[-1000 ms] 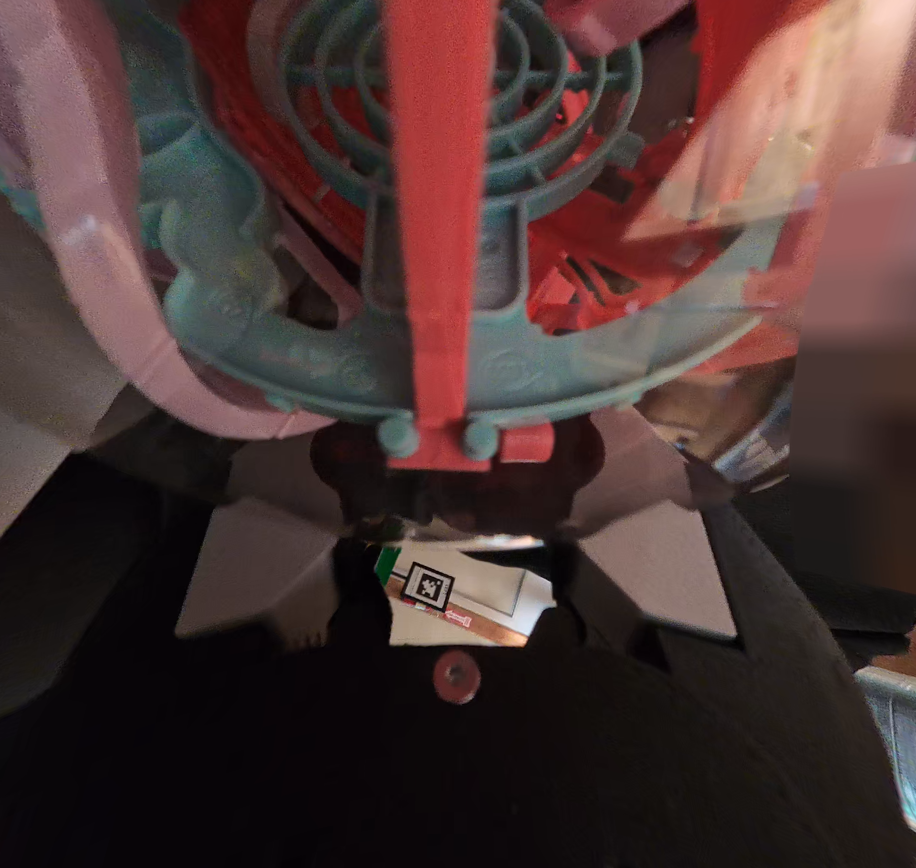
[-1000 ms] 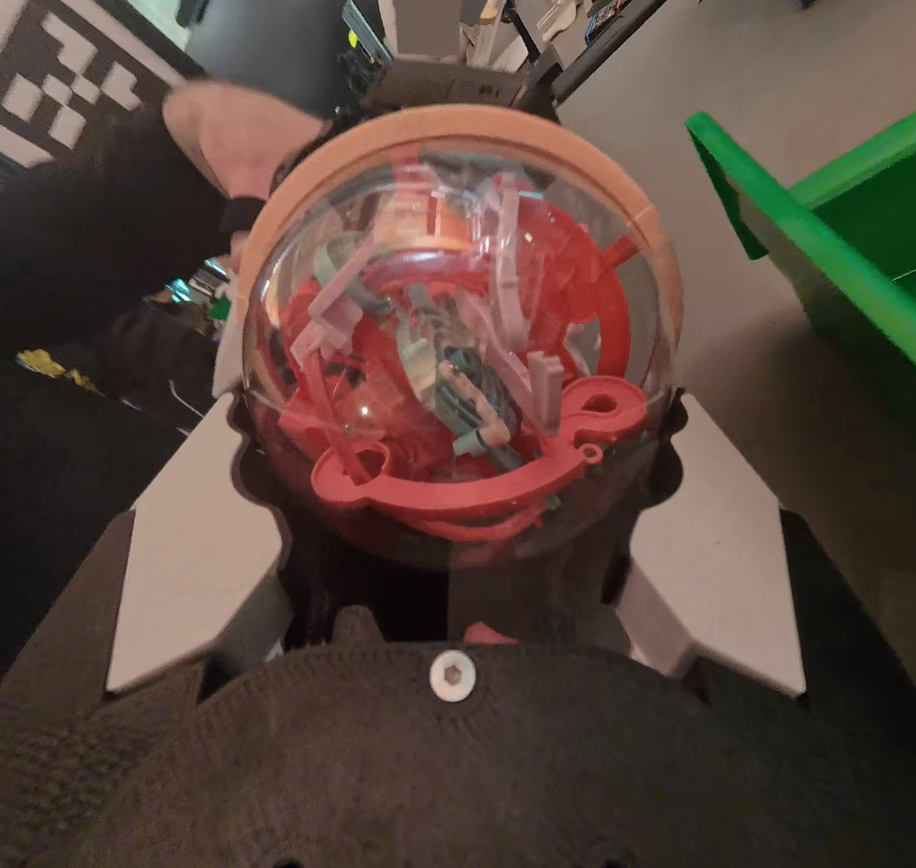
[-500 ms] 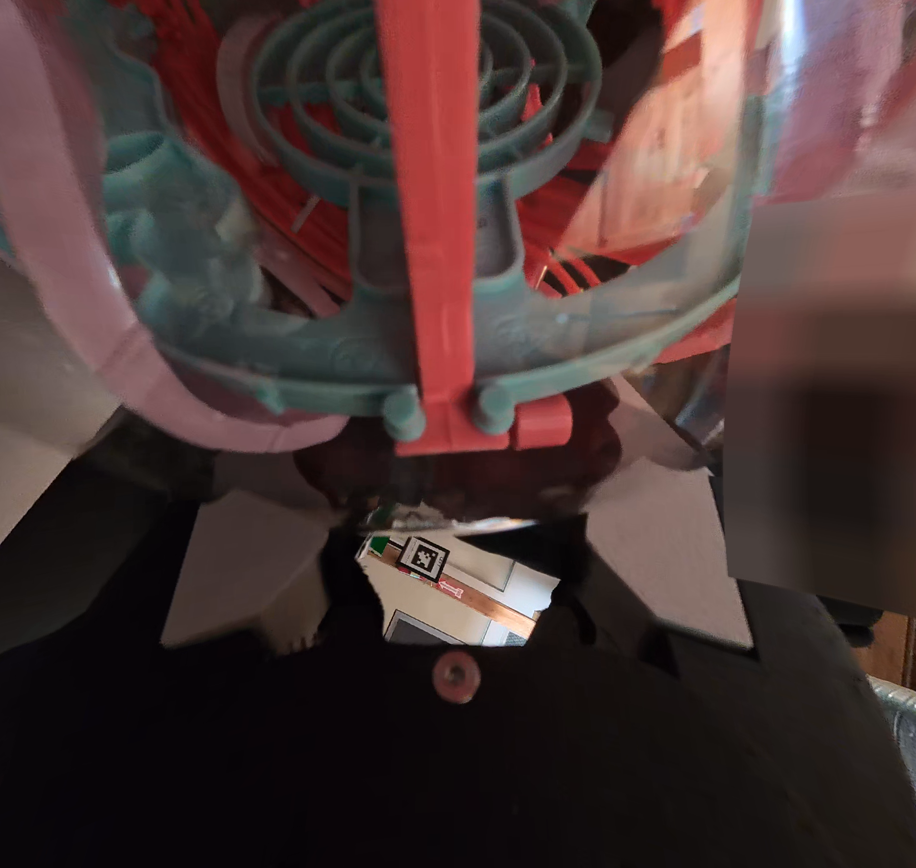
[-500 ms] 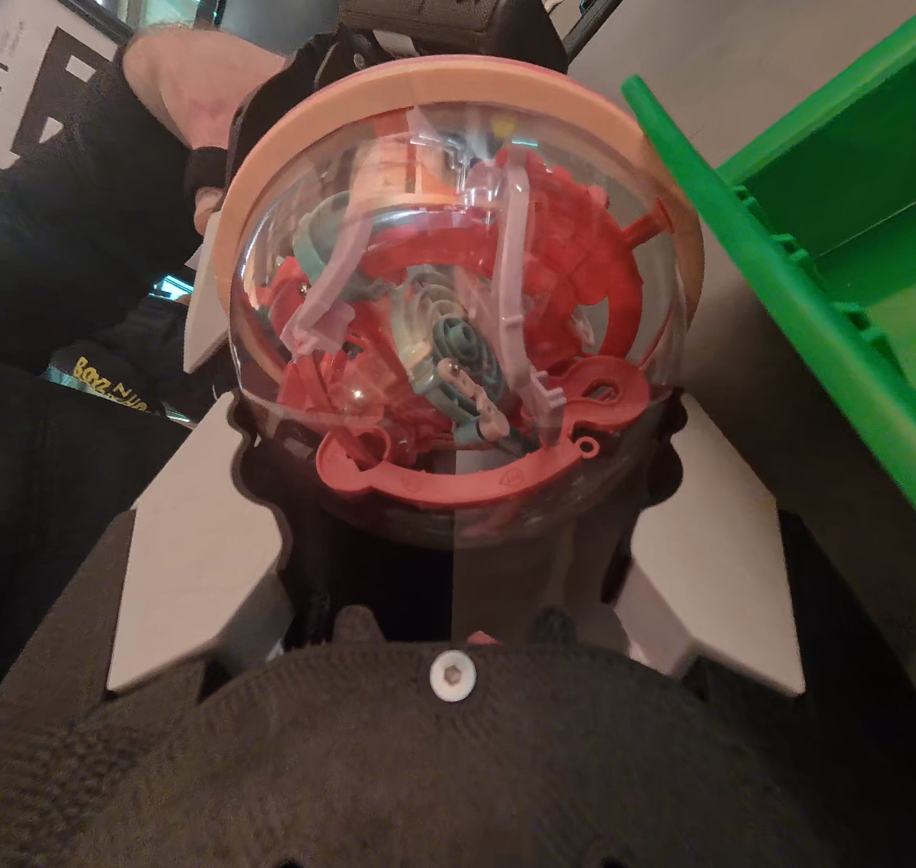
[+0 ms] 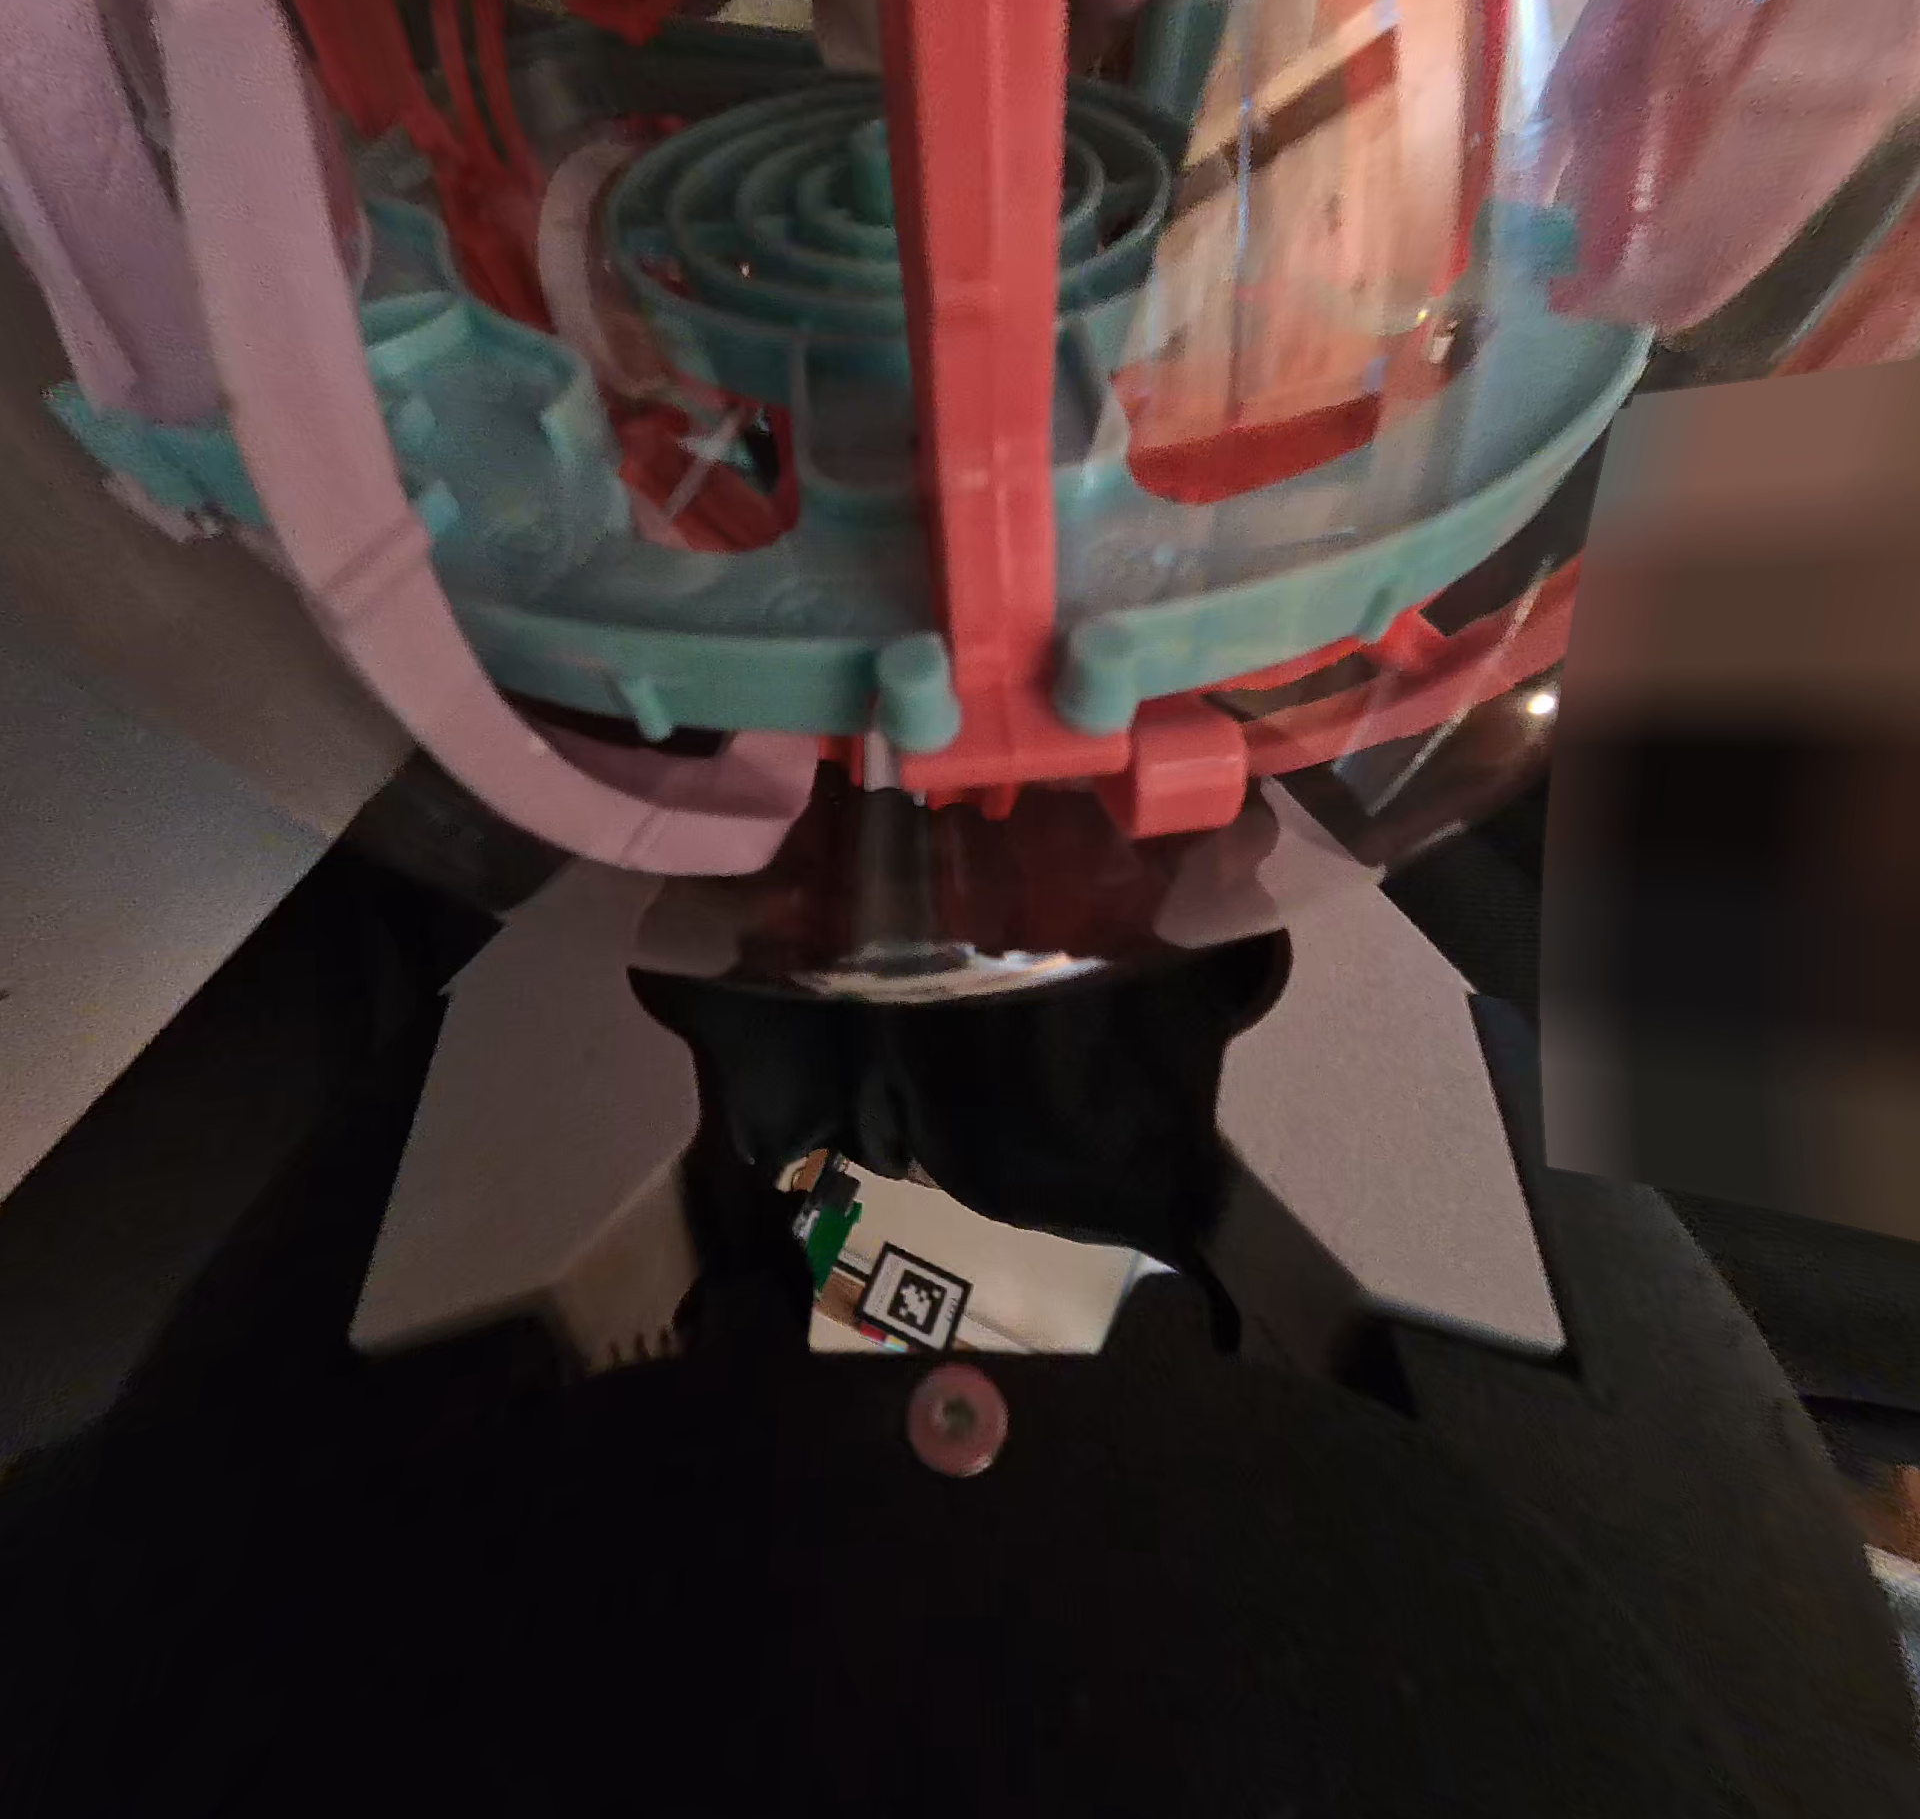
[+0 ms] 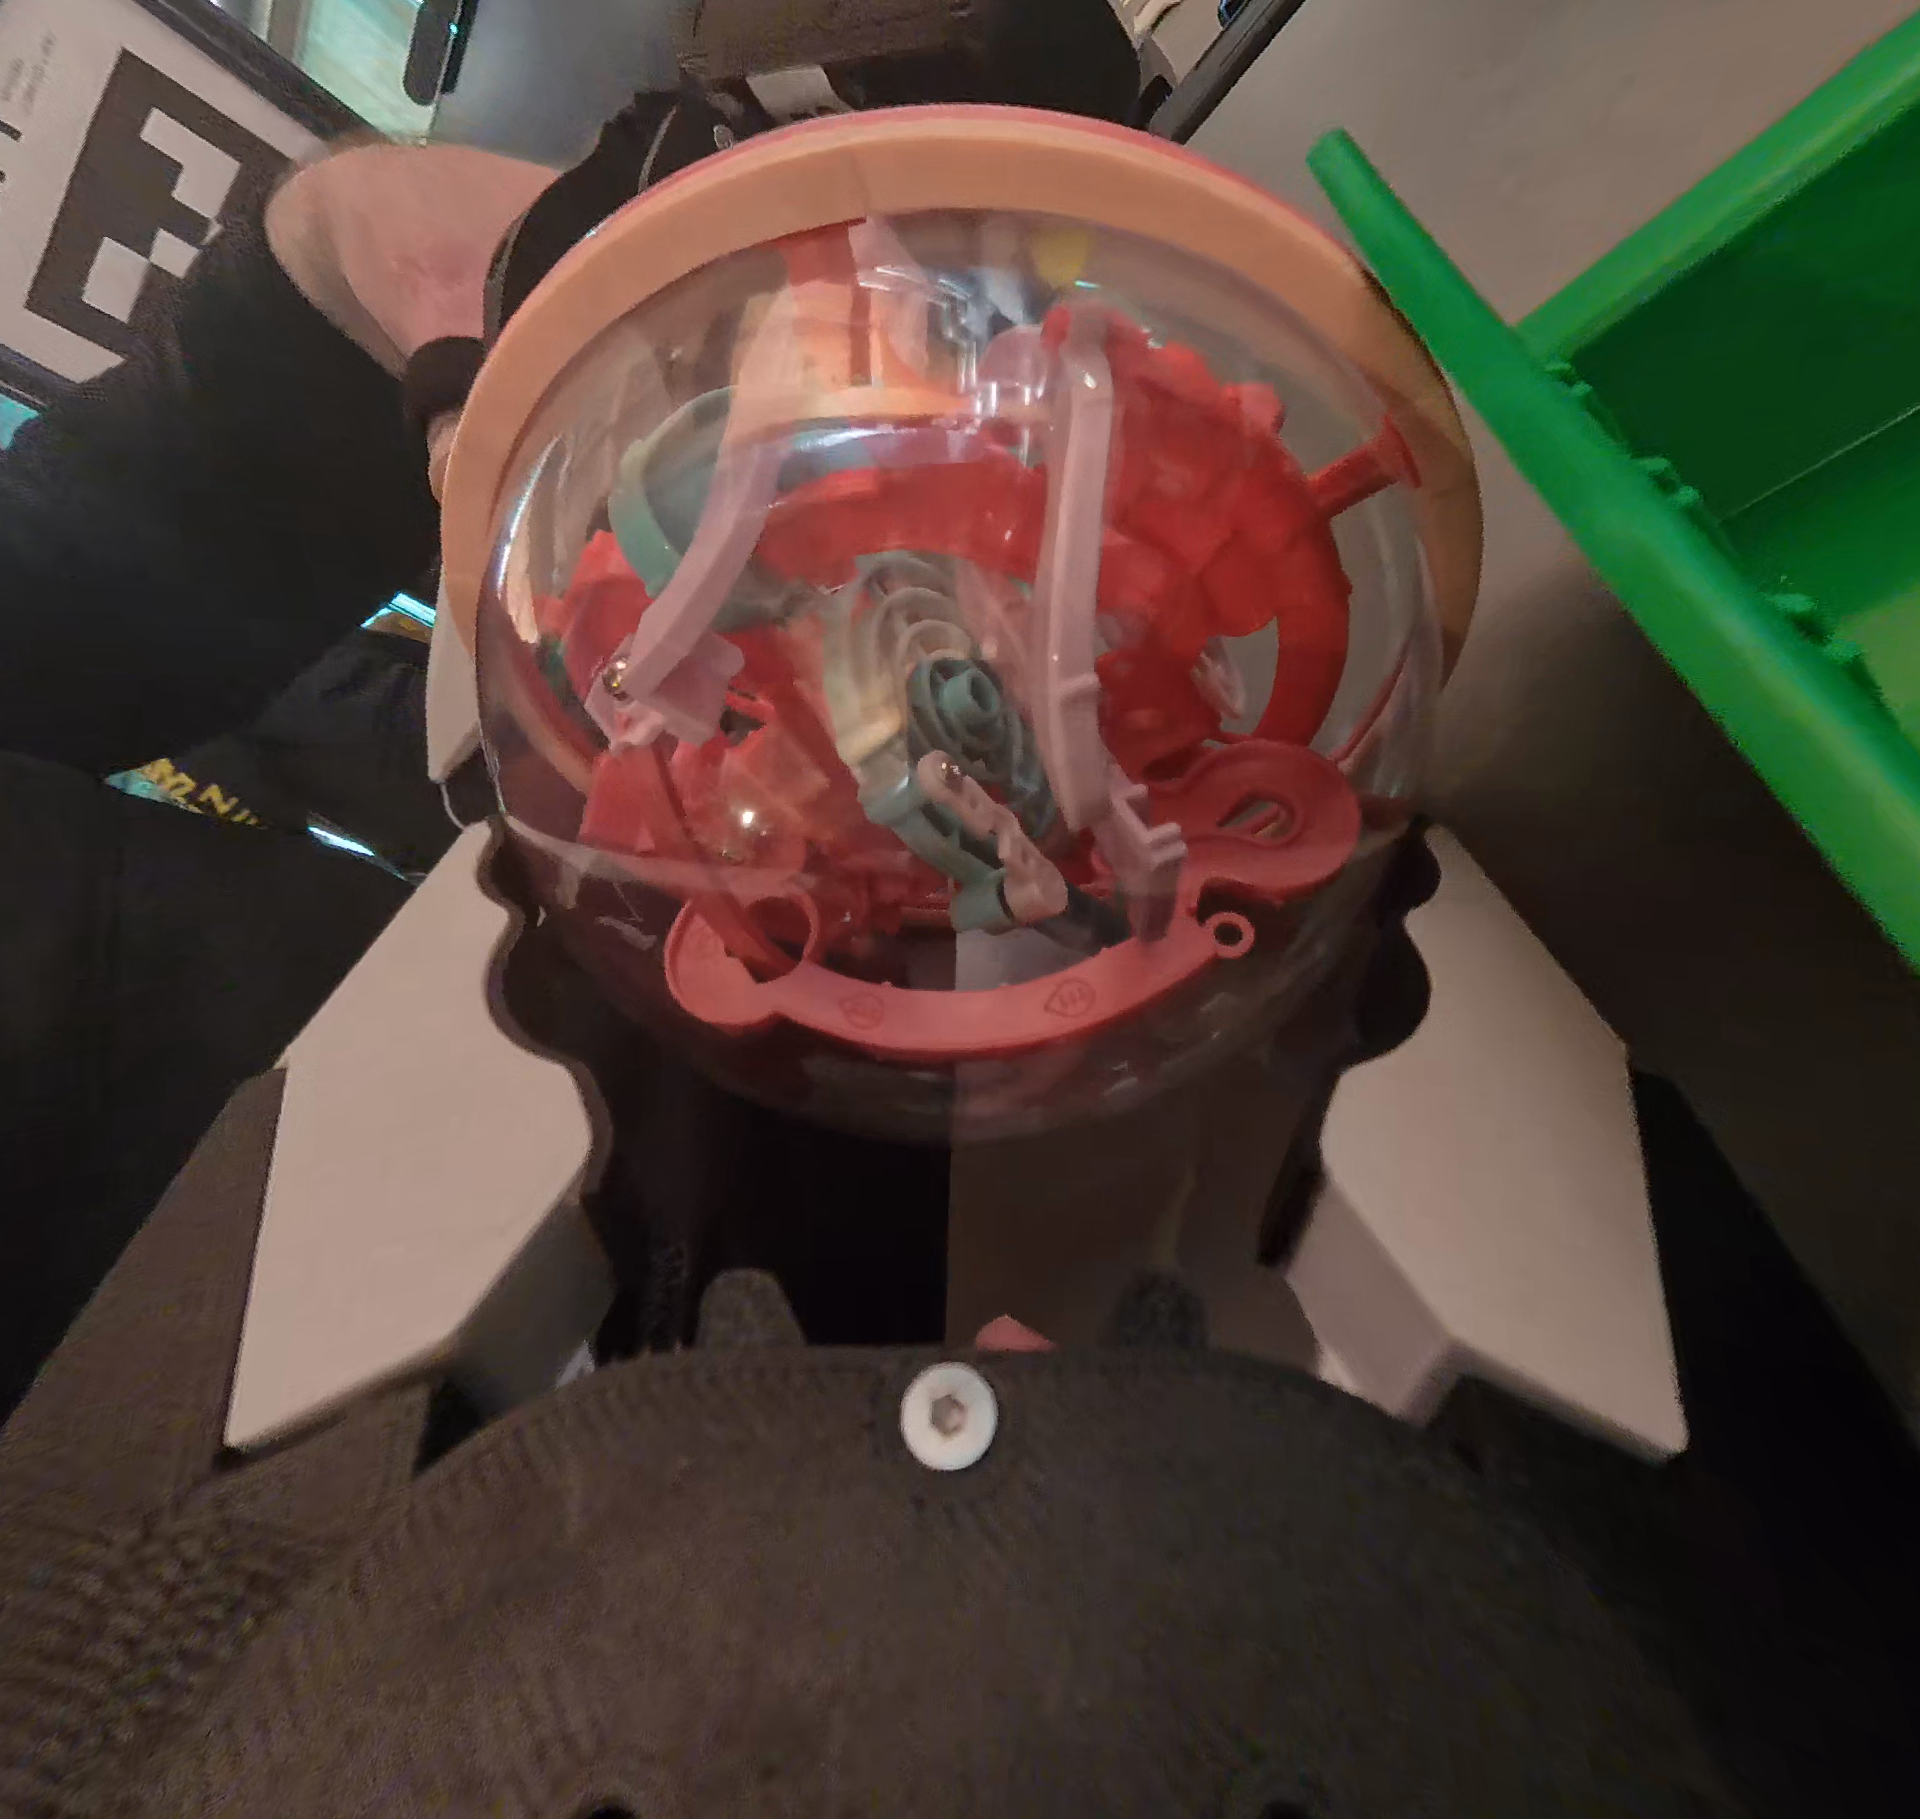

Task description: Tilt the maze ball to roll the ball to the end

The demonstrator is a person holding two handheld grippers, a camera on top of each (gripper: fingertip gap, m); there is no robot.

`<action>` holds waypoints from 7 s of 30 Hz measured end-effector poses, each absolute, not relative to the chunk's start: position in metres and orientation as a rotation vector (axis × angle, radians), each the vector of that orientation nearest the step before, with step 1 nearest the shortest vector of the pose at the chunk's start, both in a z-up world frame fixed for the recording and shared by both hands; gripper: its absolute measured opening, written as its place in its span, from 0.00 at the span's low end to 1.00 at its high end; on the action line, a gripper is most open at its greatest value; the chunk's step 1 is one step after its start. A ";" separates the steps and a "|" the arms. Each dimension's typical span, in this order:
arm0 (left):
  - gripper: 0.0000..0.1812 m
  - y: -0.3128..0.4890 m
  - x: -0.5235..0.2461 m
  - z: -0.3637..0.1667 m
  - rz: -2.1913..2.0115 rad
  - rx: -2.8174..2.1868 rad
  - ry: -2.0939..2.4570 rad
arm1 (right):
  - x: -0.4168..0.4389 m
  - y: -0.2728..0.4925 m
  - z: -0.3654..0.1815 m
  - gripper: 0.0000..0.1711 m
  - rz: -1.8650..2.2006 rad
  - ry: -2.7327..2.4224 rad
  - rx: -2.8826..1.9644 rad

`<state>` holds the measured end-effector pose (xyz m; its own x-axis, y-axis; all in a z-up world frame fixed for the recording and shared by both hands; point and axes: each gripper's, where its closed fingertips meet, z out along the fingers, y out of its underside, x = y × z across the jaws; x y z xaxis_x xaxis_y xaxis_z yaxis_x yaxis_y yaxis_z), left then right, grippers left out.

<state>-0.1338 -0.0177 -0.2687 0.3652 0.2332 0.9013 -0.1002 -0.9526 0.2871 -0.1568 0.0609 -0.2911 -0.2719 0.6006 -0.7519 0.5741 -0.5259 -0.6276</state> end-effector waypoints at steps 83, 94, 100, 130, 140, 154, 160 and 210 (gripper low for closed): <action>0.58 -0.019 -0.123 -0.287 1.611 2.504 0.033 | -0.152 0.064 -0.289 0.90 1.854 -1.612 -1.730; 0.59 -0.019 -0.123 -0.290 1.551 2.536 0.009 | -0.151 0.065 -0.290 0.90 1.847 -1.610 -1.705; 0.59 -0.019 -0.122 -0.290 1.570 2.531 0.005 | -0.151 0.065 -0.289 0.90 1.835 -1.614 -1.709; 0.65 -0.015 -0.128 -0.308 1.446 2.876 -0.036 | -0.156 0.062 -0.290 0.90 1.752 -1.666 -1.790; 0.60 -0.016 -0.134 -0.306 1.491 2.821 -0.066 | -0.156 0.062 -0.293 0.90 1.591 -1.762 -1.663; 0.58 -0.010 -0.145 -0.308 1.391 3.028 -0.044 | -0.148 0.066 -0.298 0.82 1.480 -1.836 -1.640; 0.62 -0.004 -0.148 -0.317 1.298 3.250 -0.012 | -0.151 0.068 -0.295 0.80 1.488 -1.810 -1.641; 0.55 0.001 -0.155 -0.346 1.000 3.408 -0.120 | -0.174 0.071 -0.260 0.77 1.399 -1.867 -1.328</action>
